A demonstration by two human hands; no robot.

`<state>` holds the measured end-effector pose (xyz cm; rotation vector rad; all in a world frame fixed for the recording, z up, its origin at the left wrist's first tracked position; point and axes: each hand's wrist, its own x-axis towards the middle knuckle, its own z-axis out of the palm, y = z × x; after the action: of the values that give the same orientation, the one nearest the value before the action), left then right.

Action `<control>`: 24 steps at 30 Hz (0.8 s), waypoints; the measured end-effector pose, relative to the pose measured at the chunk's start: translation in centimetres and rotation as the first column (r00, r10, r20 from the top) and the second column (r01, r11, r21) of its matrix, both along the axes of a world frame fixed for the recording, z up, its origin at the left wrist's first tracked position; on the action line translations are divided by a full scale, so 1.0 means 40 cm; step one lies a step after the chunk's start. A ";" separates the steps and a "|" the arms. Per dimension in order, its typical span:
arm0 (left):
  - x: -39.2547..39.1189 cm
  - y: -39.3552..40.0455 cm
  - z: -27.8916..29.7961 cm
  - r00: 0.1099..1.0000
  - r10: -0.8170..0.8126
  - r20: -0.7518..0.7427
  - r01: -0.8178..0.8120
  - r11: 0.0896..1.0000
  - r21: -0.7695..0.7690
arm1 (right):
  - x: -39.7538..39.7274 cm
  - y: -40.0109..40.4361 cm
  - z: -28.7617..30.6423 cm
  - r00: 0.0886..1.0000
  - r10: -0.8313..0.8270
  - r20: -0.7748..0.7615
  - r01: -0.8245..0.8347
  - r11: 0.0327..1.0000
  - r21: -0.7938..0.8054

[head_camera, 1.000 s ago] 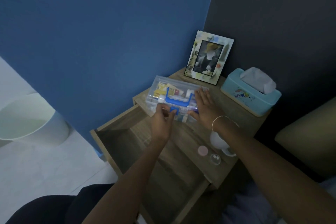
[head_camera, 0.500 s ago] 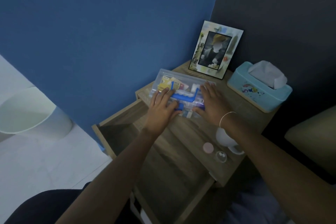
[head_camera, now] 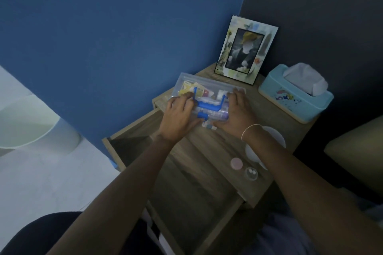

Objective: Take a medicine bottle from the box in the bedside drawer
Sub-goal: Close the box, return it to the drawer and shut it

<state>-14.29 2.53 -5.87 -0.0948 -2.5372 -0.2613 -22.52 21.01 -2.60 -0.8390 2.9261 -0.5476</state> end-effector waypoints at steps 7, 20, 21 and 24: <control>-0.024 -0.028 0.000 0.976 0.016 0.217 -0.064 0.973 0.221 | 0.014 -0.020 -0.011 0.997 -0.039 -0.073 0.039 0.999 -0.009; -0.016 -0.026 0.019 0.990 -0.022 0.143 -0.046 0.888 0.457 | -0.014 0.011 0.038 0.990 -0.044 0.135 0.074 0.971 -0.226; -0.021 -0.026 0.016 0.992 -0.004 0.125 -0.060 0.860 0.507 | -0.018 0.019 0.041 0.977 -0.109 0.186 0.163 0.937 -0.307; -0.052 -0.026 0.022 0.971 0.100 0.218 -0.224 0.705 0.672 | -0.024 0.013 0.029 0.904 -0.343 0.254 0.426 0.773 -0.470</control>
<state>-16.38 1.49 -5.00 0.4662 -2.4064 -1.1756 -23.46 21.55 -1.43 -0.1699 2.8318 -1.4095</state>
